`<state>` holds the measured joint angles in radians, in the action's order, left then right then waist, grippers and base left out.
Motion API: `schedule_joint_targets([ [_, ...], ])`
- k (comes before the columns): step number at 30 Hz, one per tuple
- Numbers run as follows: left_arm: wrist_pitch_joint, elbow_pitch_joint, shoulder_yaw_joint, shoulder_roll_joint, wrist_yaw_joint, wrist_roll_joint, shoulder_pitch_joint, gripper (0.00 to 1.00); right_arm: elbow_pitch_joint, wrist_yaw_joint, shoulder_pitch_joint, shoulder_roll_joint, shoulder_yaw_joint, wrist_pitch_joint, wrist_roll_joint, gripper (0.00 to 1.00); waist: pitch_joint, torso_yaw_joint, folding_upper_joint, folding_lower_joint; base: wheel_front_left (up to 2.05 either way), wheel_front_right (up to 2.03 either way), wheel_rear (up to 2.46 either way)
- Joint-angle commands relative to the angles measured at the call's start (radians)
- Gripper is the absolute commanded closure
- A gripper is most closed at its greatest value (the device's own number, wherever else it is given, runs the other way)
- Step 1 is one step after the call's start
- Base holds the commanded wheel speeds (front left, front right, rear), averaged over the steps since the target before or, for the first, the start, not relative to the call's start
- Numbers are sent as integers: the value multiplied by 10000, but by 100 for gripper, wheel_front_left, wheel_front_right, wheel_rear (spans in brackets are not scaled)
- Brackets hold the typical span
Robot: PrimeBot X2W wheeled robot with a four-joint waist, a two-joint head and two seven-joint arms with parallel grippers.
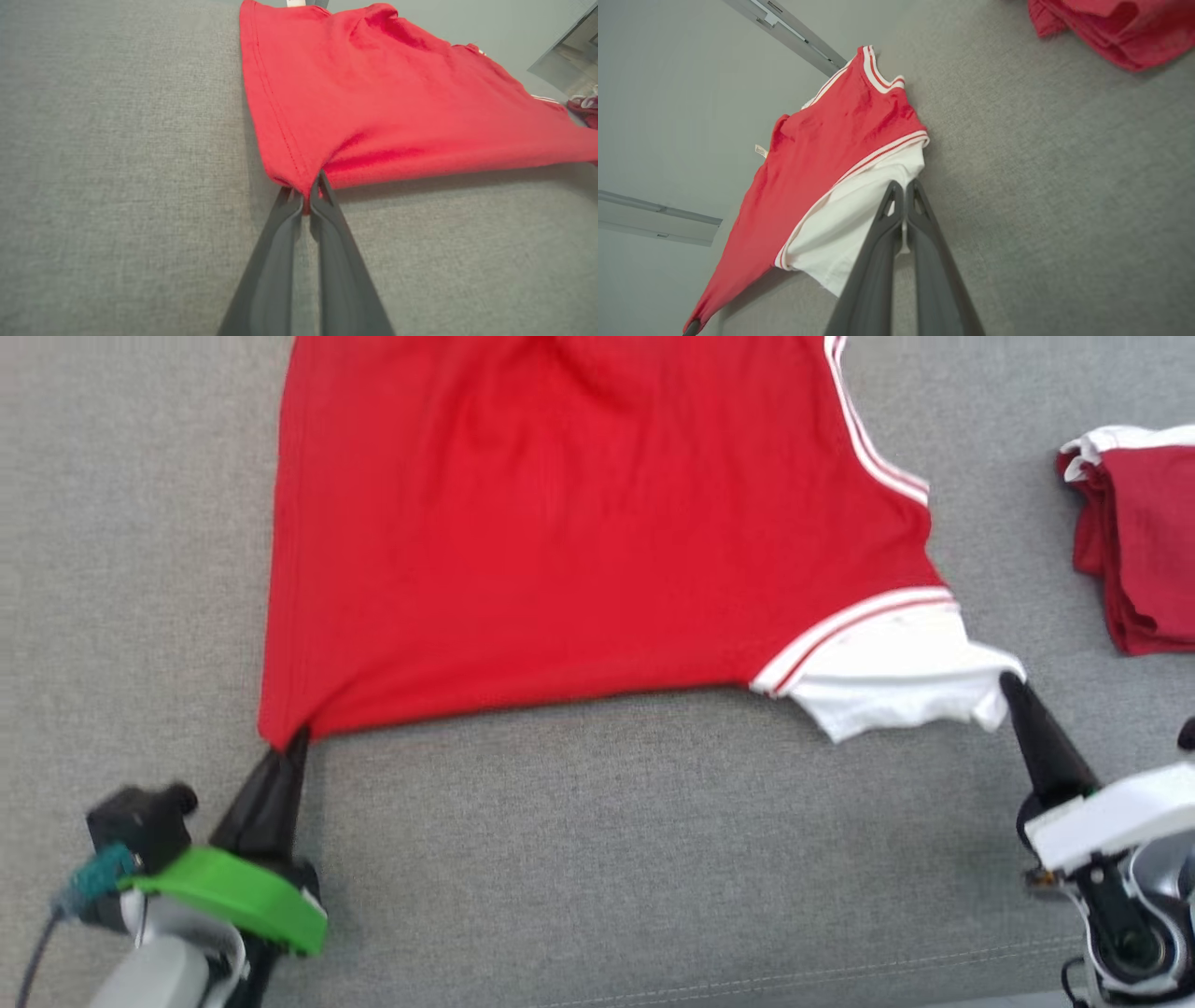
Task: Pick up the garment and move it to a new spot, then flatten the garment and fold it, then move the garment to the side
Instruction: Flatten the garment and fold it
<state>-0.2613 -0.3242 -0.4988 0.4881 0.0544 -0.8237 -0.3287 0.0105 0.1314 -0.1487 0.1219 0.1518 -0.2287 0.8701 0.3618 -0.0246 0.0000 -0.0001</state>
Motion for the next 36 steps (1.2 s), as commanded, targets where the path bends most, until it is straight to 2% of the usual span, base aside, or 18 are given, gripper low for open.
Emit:
schedule_joint_targets([
  [1, -45, 346, 127, 11, -314, 216, 906, 100, 197, -16, 688, 4, 74, -97, 12, 100, -1233, -98, 0, 1, 0, 0, 0],
  [5, -45, 1519, 581, -271, -1125, 611, 3226, 100, 708, -17, 2396, -40, 359, -283, -104, 100, -1619, -157, 0, 1, 0, 0, 0],
  [8, -45, 2449, 927, -715, -1660, 674, 4833, 100, 1155, -17, 3489, 10, 825, -341, 1, 100, -1681, -160, 0, 1, 0, 0, 0],
  [12, -47, 3590, 972, -1054, -1778, 622, 6006, 100, 1878, -17, 4308, -47, 1277, -659, 430, 100, -1607, -108, 0, 1, 0, 0, 0],
  [15, 254, 4508, 1006, -888, -1842, 456, 6186, 100, 2610, -13, 4240, -104, 1272, -1070, 815, 100, -1495, -121, 0, 1, 0, 0, 0],
  [19, 1412, 5867, 1164, -375, -1923, 54, 5637, 100, 3071, -10, 3156, -278, 1288, -1636, 1040, 100, -1243, -176, 0, 1, 0, 0, 0],
  [23, 2797, 6371, 1503, 57, -2090, -645, 4695, 100, 2228, -10, 1290, -401, 1312, -2395, 562, 100, -920, -207, 0, 1, 0, 0, 0],
  [26, 3697, 5829, 1593, 327, -2154, -829, 3584, 100, 1036, -10, -172, -493, 1383, -2774, -222, 100, -678, -109, 0, 1, 0, 0, 0],
  [29, 4311, 4875, 1407, 163, -2076, -890, 2339, 100, -141, -10, -1474, -584, 1460, -2884, -1084, 100, -471, 60, 0, 1, 0, 0, 0],
  [31, 4451, 4506, 1306, 121, -2039, -785, 1906, 100, -512, -10, -1804, -605, 1468, -2885, -1393, 100, -413, 119, 0, 1, 0, 0, 0],
  [36, 4907, 2650, 589, -262, -1499, -405, 292, 100, -1806, -10, -2716, -643, 998, -2950, -2386, 100, -242, 247, 0, 1, 0, 0, 0],
])
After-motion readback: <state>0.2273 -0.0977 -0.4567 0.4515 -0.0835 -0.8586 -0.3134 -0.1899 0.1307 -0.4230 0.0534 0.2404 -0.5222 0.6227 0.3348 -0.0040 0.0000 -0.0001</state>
